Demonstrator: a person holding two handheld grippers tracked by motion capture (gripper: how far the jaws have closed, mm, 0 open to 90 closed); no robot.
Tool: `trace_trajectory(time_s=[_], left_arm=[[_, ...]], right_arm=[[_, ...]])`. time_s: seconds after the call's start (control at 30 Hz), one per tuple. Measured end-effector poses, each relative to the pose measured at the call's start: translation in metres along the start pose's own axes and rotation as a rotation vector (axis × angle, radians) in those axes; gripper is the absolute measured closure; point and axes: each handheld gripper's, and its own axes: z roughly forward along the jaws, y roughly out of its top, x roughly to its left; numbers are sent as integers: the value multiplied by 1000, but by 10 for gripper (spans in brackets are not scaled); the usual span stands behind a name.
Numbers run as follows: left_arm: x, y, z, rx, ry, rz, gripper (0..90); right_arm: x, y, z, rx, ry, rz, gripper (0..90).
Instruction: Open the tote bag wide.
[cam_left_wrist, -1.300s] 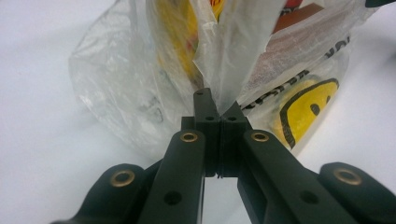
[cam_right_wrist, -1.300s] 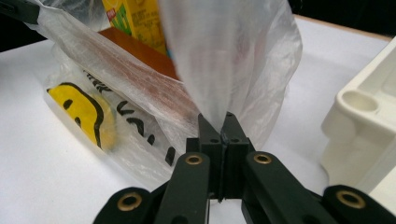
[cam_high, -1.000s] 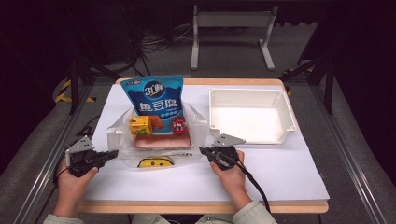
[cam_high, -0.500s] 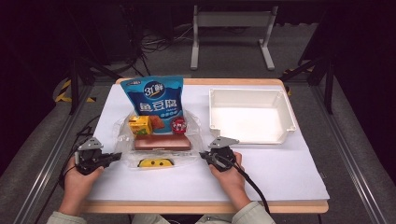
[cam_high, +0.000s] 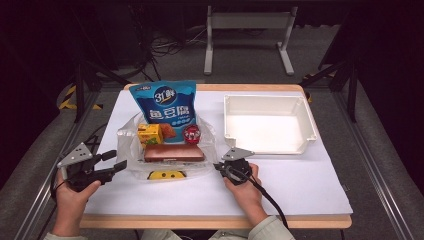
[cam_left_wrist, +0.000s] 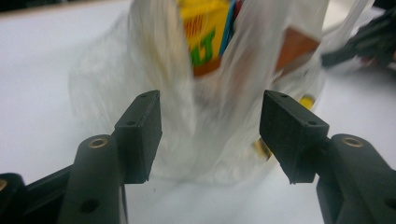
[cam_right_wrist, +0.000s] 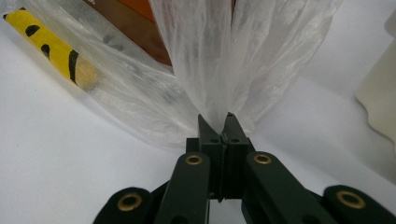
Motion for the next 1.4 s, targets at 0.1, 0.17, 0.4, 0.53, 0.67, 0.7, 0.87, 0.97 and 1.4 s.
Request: trace_trajectory(time_s=[0.1,0.17,0.4,0.53,0.67,0.7,0.87,0.97,1.4], left_arm=[[-9,14,-10,-66,19,30,386],[-9,18,-12,-83,17,43,390],[-13,37,-4,-113,7,53,483],[-10,34,4,-74,53,36,784],[-1,24,10,-22,111,24,897],[2,21,11,-10,126,19,899],[15,7,21,55,143,-17,900],[23,-2,28,102,152,-47,900],[36,-27,56,287,125,-106,900]], right_arm=[[0,0,0,-1,1,0,897],[0,0,0,-2,1,0,897],[0,0,-1,-6,1,-1,897],[0,0,-1,-11,2,0,897],[0,-1,-1,-12,3,-3,897],[0,-1,-1,-12,3,-3,897],[0,0,-1,-11,0,-5,897],[1,0,-1,-11,0,-6,897],[1,-1,-1,-12,1,-14,897]])
